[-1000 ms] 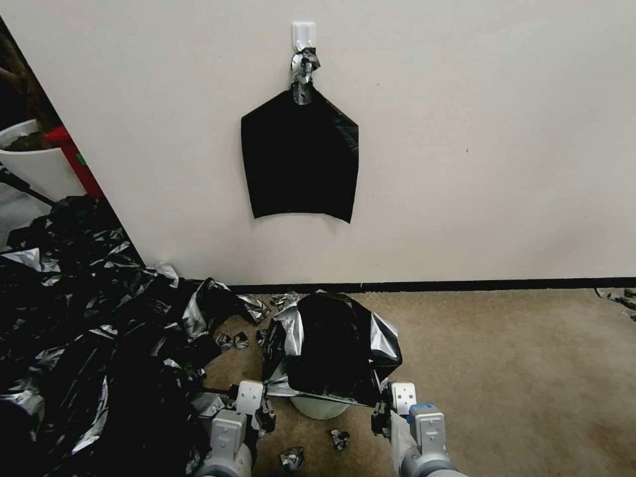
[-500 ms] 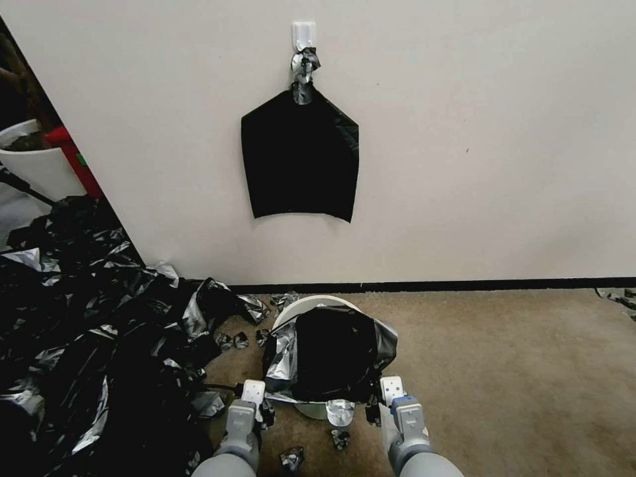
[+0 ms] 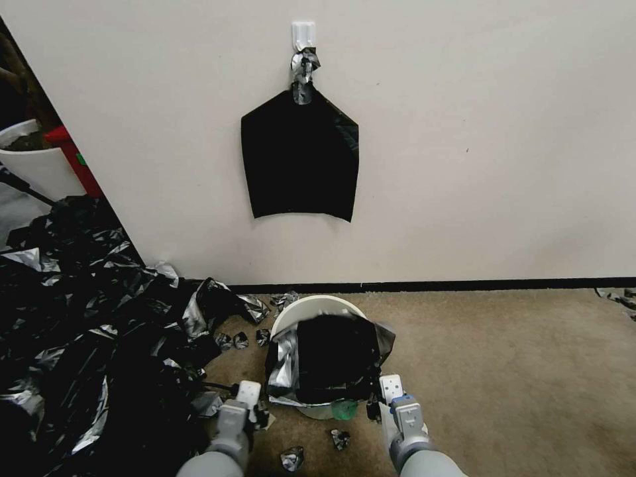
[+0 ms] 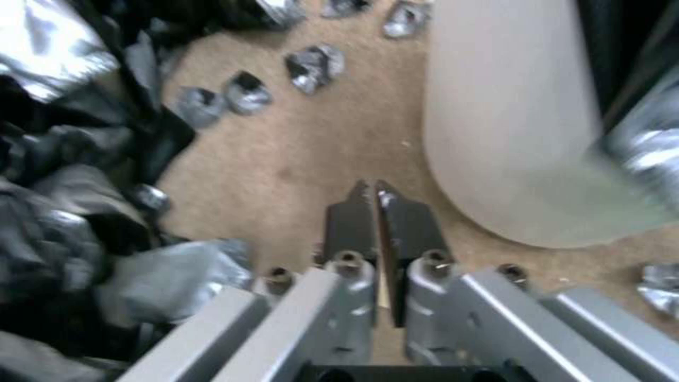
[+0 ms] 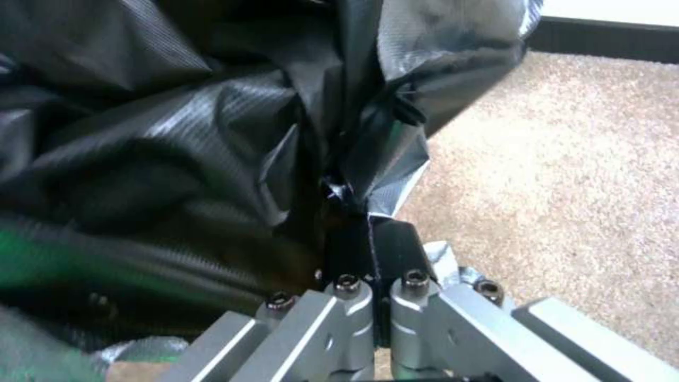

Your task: Place a trash bag onto the trash bin.

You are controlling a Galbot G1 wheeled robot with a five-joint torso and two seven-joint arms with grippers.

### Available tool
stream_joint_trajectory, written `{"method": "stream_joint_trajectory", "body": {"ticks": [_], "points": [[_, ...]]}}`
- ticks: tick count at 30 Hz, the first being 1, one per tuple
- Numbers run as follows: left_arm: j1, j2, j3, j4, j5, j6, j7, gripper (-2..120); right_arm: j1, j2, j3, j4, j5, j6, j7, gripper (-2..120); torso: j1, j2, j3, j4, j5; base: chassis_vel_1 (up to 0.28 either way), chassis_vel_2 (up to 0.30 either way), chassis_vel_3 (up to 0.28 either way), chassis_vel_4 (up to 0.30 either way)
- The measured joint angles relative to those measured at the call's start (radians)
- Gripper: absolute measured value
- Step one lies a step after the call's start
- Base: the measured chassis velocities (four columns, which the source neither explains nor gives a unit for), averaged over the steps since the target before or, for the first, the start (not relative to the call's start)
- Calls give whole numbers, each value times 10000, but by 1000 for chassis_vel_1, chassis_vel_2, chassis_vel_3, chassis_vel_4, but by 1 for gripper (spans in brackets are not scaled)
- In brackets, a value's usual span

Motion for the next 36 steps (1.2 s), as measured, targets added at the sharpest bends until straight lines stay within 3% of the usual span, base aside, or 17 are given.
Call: {"method": "stream_joint_trajectory", "body": {"ticks": [5,9,21,24,25,28,29,31,32,34,36], "points": [[254,136,-663,-314,315,-439,73,25,-276,-158,35,364,-27,114,7,6,0,0,0,-1,1,0,0,0,0],[190,6,-1068,-459,365,-684,70,43,-943,-583,353,983,117,417,97,24,0,0,0,-1,1,0,0,0,0],[-217,-298,-1118,-329,354,-721,17,84,-2359,-1366,1197,2868,1109,937,320,64,0,0,0,-3,1,0,0,0,0],[-230,-333,-1316,-329,345,-721,-3,96,-2276,-1605,2084,3136,393,1756,-734,78,0,0,0,-4,0,0,0,0,0],[-230,-333,-1316,-329,345,-721,-3,96,-2276,-1605,2084,3136,393,1756,-734,78,0,0,0,-4,0,0,0,0,0],[-159,-443,-1585,-344,339,-755,-22,99,-863,-1501,3207,2855,602,2170,-2512,92,-1,0,0,-4,-1,0,0,0,0],[-159,-443,-1585,-344,339,-755,-22,99,-863,-1501,3207,2855,602,2170,-2512,92,-1,0,0,-4,-1,0,0,0,0],[-41,-587,-1733,-388,350,-787,-34,100,1334,-1253,3386,1726,1835,1467,-3827,99,-1,0,0,-1,3,0,0,0,0],[-41,-587,-1733,-388,350,-787,-34,100,1334,-1253,3386,1726,1835,1467,-3827,99,-1,0,0,-1,3,0,0,0,0],[73,-714,-1789,-439,381,-793,-37,100,2806,-1034,3167,615,2533,507,-4763,100,-1,0,1,1,1,0,0,0,0],[276,-924,-1878,-572,473,-796,-41,100,4760,-625,2686,-1378,3155,-1894,-6620,100,0,-1,3,3,2,0,0,0,0]]}}
